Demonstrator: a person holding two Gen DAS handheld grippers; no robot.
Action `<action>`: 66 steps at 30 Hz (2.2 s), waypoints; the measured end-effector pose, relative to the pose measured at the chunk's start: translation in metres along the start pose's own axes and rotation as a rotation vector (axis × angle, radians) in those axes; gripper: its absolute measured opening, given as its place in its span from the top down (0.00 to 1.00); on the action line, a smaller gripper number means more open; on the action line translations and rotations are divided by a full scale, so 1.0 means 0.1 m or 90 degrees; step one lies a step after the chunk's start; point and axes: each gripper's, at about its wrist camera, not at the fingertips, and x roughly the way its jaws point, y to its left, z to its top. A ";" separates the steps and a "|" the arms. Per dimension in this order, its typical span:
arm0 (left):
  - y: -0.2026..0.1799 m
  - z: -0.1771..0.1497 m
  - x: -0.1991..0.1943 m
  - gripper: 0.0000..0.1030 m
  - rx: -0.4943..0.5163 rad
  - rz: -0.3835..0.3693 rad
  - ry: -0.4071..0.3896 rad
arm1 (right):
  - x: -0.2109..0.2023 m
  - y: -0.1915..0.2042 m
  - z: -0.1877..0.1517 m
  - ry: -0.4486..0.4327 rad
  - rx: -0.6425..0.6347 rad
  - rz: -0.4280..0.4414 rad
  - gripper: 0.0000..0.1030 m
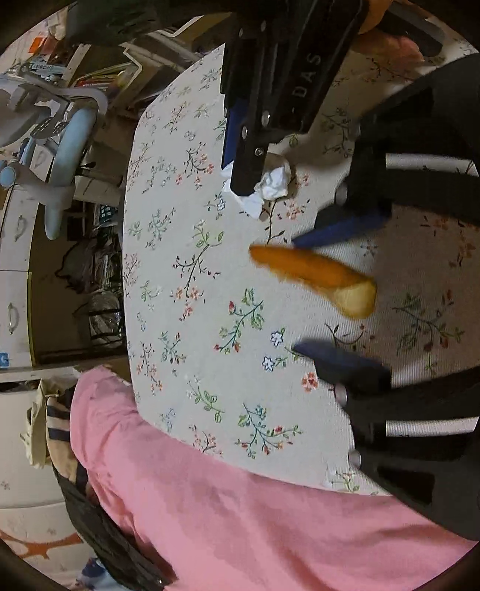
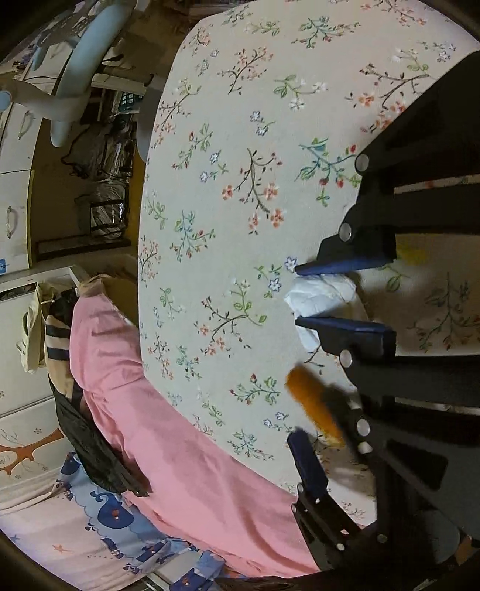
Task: Collect trash
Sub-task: 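Grasp the snack stick with the left tool while the right grasps the small tissue, then carry the stick and tissue to the yellow bin and open both tools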
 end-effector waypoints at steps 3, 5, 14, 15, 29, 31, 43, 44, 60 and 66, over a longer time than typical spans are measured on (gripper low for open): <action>-0.02 -0.02 -0.03 0.82 0.002 -0.005 0.000 | -0.05 0.02 -0.01 -0.002 -0.002 0.002 0.80; 0.00 -0.04 -0.10 0.83 -0.005 -0.003 -0.007 | -0.13 0.02 -0.03 -0.009 0.002 0.010 0.80; 0.06 -0.13 -0.87 0.83 -0.081 -0.018 -0.094 | -0.75 0.05 -0.12 -0.081 0.048 0.055 0.80; 0.05 -0.14 -0.93 0.83 -0.084 -0.018 -0.099 | -0.83 0.06 -0.17 -0.089 0.054 0.061 0.80; -0.29 -0.51 -1.76 0.83 -0.059 0.015 -0.176 | -1.53 0.13 -0.59 -0.173 0.063 0.071 0.80; -0.32 -0.57 -1.84 0.83 -0.059 0.015 -0.182 | -1.58 0.16 -0.62 -0.179 0.058 0.070 0.80; -0.45 -0.87 -2.10 0.83 -0.054 0.028 -0.191 | -1.81 0.19 -0.94 -0.198 0.063 0.075 0.80; -0.46 -0.90 -2.12 0.83 -0.053 0.030 -0.192 | -1.83 0.21 -0.97 -0.198 0.062 0.076 0.80; -0.61 -1.45 -2.33 0.83 -0.054 0.027 -0.168 | -1.97 0.40 -1.52 -0.171 0.061 0.087 0.80; -0.65 -1.68 -2.40 0.83 -0.054 0.030 -0.160 | -1.97 0.50 -1.72 -0.152 0.058 0.092 0.80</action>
